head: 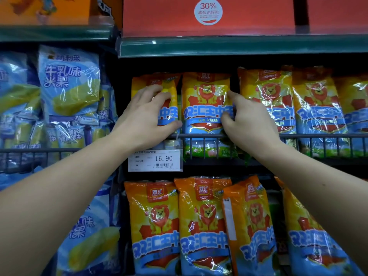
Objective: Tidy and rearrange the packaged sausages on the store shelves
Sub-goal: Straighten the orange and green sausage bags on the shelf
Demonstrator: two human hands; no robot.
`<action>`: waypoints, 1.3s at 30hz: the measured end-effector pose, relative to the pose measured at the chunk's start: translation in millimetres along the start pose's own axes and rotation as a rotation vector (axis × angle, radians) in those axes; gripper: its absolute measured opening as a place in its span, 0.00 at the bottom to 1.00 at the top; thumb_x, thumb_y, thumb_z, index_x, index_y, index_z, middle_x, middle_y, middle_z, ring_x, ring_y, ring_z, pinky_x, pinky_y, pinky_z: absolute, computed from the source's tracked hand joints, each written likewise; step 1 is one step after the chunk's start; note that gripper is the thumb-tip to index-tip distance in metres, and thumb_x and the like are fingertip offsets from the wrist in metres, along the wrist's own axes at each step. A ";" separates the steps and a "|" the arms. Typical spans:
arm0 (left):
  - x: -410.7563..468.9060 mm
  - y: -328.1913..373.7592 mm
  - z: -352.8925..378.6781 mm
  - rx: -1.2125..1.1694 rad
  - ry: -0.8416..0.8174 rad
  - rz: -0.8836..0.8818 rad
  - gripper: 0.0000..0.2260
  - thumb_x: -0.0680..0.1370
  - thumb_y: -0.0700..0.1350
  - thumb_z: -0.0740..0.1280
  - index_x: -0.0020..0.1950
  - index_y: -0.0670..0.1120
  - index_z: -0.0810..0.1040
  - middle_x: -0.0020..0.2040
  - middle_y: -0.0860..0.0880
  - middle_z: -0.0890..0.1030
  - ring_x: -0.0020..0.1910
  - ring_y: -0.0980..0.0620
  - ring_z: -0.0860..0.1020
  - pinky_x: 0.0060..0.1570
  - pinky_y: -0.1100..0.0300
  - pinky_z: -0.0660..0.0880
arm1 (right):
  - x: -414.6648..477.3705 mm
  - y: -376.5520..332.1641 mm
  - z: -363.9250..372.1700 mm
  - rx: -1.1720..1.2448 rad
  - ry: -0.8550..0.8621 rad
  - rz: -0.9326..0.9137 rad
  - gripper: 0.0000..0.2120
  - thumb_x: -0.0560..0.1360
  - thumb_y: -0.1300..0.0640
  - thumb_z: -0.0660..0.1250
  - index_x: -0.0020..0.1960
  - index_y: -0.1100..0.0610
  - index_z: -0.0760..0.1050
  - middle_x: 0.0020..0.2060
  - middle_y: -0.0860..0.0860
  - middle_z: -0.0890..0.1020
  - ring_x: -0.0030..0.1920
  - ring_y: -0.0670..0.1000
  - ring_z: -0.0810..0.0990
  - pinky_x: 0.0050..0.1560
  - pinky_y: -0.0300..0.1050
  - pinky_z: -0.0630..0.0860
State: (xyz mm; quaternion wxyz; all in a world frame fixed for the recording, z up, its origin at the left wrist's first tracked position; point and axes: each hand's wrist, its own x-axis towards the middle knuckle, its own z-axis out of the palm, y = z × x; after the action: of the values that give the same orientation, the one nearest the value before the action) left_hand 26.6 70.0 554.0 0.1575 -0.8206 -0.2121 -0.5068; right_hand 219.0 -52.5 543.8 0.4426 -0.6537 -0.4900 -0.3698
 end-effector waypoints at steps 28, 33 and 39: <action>40.7 95.6 27.0 0.082 -0.242 0.124 0.38 0.77 0.61 0.64 0.81 0.51 0.51 0.82 0.52 0.47 0.80 0.53 0.43 0.78 0.52 0.48 | 15.7 71.0 -76.9 -0.271 -0.149 -0.256 0.37 0.75 0.41 0.66 0.79 0.43 0.54 0.80 0.49 0.51 0.79 0.53 0.47 0.76 0.51 0.52; 42.8 95.1 31.3 0.167 -0.272 0.087 0.39 0.76 0.65 0.62 0.81 0.57 0.46 0.81 0.53 0.43 0.80 0.52 0.41 0.78 0.52 0.45 | 33.9 78.0 -69.4 -0.329 -0.327 -0.282 0.44 0.71 0.30 0.64 0.79 0.39 0.47 0.80 0.49 0.46 0.80 0.54 0.42 0.79 0.54 0.46; 40.3 95.1 33.1 0.189 -0.248 0.014 0.39 0.76 0.65 0.62 0.80 0.59 0.45 0.81 0.55 0.42 0.80 0.52 0.41 0.77 0.54 0.45 | 45.3 85.2 -63.4 -0.401 -0.429 -0.394 0.43 0.71 0.25 0.54 0.78 0.37 0.39 0.80 0.47 0.43 0.79 0.55 0.41 0.77 0.53 0.43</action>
State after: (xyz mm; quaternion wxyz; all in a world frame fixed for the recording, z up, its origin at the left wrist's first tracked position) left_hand 116.2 11.4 571.6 0.2102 -0.8599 -0.2707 -0.3784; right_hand 309.5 -108.9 588.1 0.1126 -0.6833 -0.6063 -0.3910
